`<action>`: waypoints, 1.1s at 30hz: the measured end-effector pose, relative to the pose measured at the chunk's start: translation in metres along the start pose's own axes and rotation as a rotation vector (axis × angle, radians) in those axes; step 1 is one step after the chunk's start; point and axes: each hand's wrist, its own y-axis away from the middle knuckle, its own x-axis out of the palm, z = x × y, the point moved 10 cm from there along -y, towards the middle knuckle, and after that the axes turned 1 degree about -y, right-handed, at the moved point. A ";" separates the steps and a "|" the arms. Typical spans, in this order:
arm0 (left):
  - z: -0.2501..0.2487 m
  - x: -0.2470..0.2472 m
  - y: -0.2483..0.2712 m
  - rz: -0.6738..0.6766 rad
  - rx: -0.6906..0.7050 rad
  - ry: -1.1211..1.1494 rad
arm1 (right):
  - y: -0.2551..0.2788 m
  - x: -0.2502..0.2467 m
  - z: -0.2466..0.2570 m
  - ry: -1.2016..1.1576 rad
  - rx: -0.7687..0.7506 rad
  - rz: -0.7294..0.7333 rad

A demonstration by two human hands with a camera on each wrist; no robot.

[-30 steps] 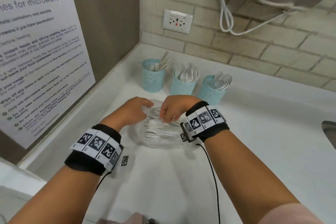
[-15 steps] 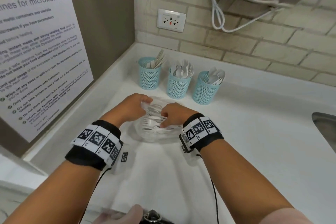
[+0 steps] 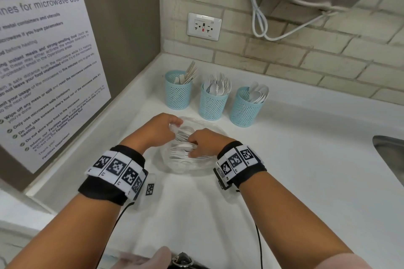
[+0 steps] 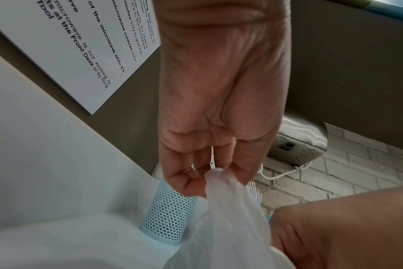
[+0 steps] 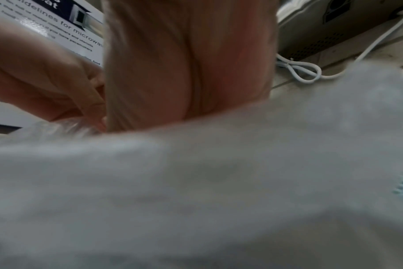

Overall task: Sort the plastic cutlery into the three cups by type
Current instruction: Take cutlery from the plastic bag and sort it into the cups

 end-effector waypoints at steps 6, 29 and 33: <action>-0.001 -0.001 0.001 0.003 -0.003 0.004 | 0.002 -0.004 0.011 -0.104 -0.074 -0.094; -0.004 -0.002 0.004 0.005 0.008 0.019 | 0.006 0.016 0.011 -0.074 -0.008 0.012; -0.001 -0.005 0.002 -0.003 0.002 0.033 | 0.007 0.005 0.008 -0.134 -0.021 -0.058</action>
